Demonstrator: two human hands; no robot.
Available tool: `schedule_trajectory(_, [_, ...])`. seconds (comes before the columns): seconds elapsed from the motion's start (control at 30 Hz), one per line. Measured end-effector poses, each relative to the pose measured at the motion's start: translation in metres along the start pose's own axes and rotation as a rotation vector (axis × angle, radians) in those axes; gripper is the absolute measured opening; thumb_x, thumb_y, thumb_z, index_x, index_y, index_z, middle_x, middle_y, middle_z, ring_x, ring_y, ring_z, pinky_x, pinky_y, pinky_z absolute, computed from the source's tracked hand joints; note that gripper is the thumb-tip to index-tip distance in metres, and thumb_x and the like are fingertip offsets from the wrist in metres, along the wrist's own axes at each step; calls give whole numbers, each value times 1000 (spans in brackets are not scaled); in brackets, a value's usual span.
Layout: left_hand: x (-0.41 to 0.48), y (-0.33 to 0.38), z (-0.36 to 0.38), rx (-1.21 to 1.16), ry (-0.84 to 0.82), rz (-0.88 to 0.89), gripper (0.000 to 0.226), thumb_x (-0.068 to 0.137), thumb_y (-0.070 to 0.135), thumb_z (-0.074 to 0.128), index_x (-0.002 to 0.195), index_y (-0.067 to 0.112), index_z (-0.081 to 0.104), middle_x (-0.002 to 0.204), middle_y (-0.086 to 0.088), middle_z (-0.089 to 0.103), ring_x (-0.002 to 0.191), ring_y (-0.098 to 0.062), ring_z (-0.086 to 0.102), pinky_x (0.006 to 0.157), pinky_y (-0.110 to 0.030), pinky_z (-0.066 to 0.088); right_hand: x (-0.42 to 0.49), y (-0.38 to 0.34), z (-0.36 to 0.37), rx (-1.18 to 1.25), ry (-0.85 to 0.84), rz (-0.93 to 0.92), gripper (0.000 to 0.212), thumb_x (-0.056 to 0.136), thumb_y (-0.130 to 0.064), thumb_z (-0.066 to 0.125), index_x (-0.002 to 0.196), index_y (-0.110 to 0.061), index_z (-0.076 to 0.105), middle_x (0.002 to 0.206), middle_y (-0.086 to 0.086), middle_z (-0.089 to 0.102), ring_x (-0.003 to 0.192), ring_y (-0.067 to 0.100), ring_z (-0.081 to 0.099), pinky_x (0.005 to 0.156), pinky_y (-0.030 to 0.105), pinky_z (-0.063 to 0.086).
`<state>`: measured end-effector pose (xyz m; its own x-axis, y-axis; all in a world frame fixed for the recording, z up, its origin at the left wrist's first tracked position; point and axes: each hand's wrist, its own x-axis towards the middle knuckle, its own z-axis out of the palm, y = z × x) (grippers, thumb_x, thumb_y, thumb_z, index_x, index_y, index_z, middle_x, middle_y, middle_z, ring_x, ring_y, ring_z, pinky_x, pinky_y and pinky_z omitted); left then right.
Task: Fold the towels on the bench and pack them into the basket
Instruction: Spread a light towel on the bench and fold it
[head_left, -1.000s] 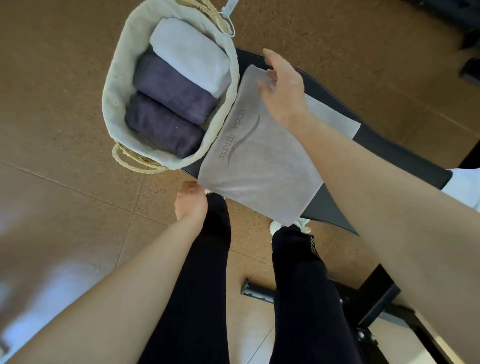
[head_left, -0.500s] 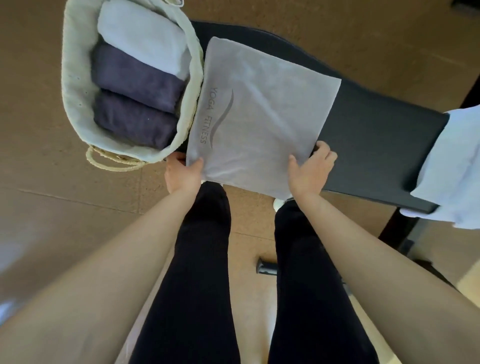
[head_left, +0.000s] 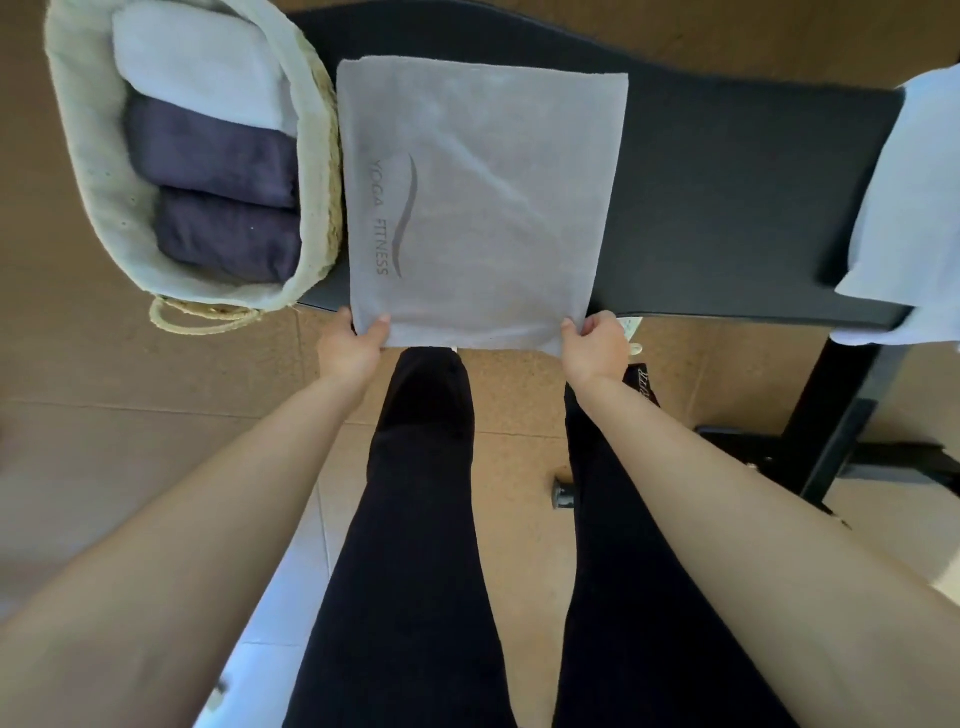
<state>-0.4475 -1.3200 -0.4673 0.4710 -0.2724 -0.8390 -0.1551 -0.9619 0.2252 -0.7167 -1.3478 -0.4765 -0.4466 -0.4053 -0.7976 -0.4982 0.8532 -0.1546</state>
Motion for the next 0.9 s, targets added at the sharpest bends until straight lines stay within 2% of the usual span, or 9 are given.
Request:
schedule_trajectory(0.13, [-23,-10,8,-98,-126,-32,23,101,27,63,119,13,63,113,-7,70,80,-14,65,63,-22,51,0,14,-26,6,21,-40,18,100,-23,57,104,-6,55,82,-5,54,83,23,55,81,37,45])
schedule_trajectory(0.23, [-41,-17,10,-186,-151,-96,27,100,27,65,123,14,61,114,-6,72,80,-15,69,62,-21,51,0,22,-48,21,18,-58,17,100,-20,56,110,-7,55,80,-7,52,75,14,52,77,32,40])
schedule_trajectory(0.33, [-55,-17,6,-259,-99,-94,32,97,28,70,125,20,56,106,-4,73,68,-9,67,58,-21,50,2,23,-67,109,13,-83,17,98,-20,59,113,-15,54,76,-4,53,70,12,52,73,30,44])
schedule_trajectory(0.4, [-60,-7,1,-343,-70,-65,24,98,25,68,120,25,57,95,0,72,59,-7,62,54,-20,48,3,14,-80,214,-59,-129,17,97,-15,60,114,-20,57,71,1,56,61,12,52,62,26,46])
schedule_trajectory(0.47, [-58,9,-4,-503,-113,-46,11,102,18,61,110,26,60,85,5,69,60,-8,56,54,-19,46,8,-2,-92,358,-143,-144,14,98,-12,61,110,-17,65,70,3,60,52,14,50,50,25,44])
schedule_trajectory(0.53, [-49,30,-11,-649,-199,-27,13,104,12,55,106,20,65,77,7,67,63,-10,51,54,-18,43,17,-23,-101,477,-195,-139,13,98,-12,63,109,-10,71,81,6,65,50,14,52,47,25,44])
schedule_trajectory(0.6, [-39,50,-15,-734,-251,-32,16,104,10,54,108,14,69,76,4,66,66,-10,53,55,-19,45,26,-43,-107,563,-249,-111,18,99,-15,64,112,-6,72,89,8,68,56,13,60,53,23,48])
schedule_trajectory(0.73, [-23,88,-12,-927,-231,-134,18,104,11,54,110,14,71,88,-1,70,75,-8,66,63,-18,53,43,-74,-117,769,-376,-14,20,98,-13,65,115,-4,70,100,10,74,81,16,73,69,20,58])
schedule_trajectory(0.9, [-6,139,0,-1168,-149,-291,8,101,13,62,104,11,70,89,-2,69,72,-8,62,58,-14,50,60,-117,-120,890,-432,55,29,95,-10,66,122,-1,68,107,13,76,93,19,75,73,19,57])
